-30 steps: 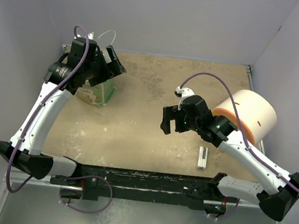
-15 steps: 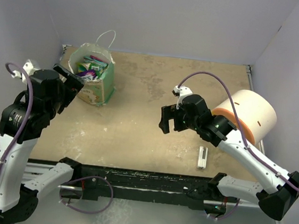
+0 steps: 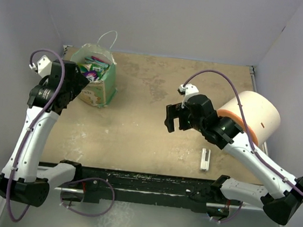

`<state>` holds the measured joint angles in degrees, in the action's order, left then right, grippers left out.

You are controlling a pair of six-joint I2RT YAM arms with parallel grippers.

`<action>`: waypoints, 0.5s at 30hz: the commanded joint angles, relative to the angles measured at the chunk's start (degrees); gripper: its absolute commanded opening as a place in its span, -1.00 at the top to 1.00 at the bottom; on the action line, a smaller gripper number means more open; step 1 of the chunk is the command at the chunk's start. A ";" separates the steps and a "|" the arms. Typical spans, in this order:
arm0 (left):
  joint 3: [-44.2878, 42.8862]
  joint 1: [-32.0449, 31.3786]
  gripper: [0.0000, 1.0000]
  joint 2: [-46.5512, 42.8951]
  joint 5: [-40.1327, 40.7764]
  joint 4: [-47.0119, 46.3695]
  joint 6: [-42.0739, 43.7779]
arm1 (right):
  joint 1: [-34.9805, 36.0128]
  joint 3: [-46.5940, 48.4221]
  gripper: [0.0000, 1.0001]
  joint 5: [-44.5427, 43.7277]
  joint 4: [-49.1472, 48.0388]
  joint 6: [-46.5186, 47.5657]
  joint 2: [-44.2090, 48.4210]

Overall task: Take the snacks out of the paper bag
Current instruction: Adjust the paper bag at the center of the board.

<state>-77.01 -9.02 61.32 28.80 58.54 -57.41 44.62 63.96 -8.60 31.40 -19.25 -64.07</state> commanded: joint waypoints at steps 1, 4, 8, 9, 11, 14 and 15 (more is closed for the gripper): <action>-0.78 5.53 -0.89 1.59 -7.65 -9.03 4.08 | -0.05 1.03 -0.99 -1.83 -0.07 0.49 2.45; -1.89 8.58 -0.71 2.77 -8.94 -8.92 2.89 | 0.01 1.09 -0.99 -2.29 0.68 -0.53 2.53; -1.17 9.88 -0.68 3.66 -9.24 -7.74 -3.08 | -0.01 1.51 -1.00 -1.95 0.59 -1.55 2.72; -1.11 10.22 -0.69 4.05 -9.43 -7.27 -4.27 | -0.05 1.50 -1.00 -1.88 0.33 -1.77 2.68; -0.76 10.85 -0.70 4.72 -9.36 -6.79 -6.33 | 0.01 1.72 -1.00 -1.99 0.16 -2.12 2.41; 1.21 12.91 -0.59 4.84 -10.75 -9.90 -6.02 | 0.04 2.25 -0.99 -1.91 0.33 -3.04 1.86; 2.04 13.60 -0.50 4.88 -11.45 -11.56 -5.45 | 0.02 2.25 -0.99 -1.82 0.37 -3.38 1.84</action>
<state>-76.73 2.04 66.19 19.64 52.69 -61.34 44.62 63.96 -9.52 32.25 -21.10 -62.59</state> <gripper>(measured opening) 0.813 0.995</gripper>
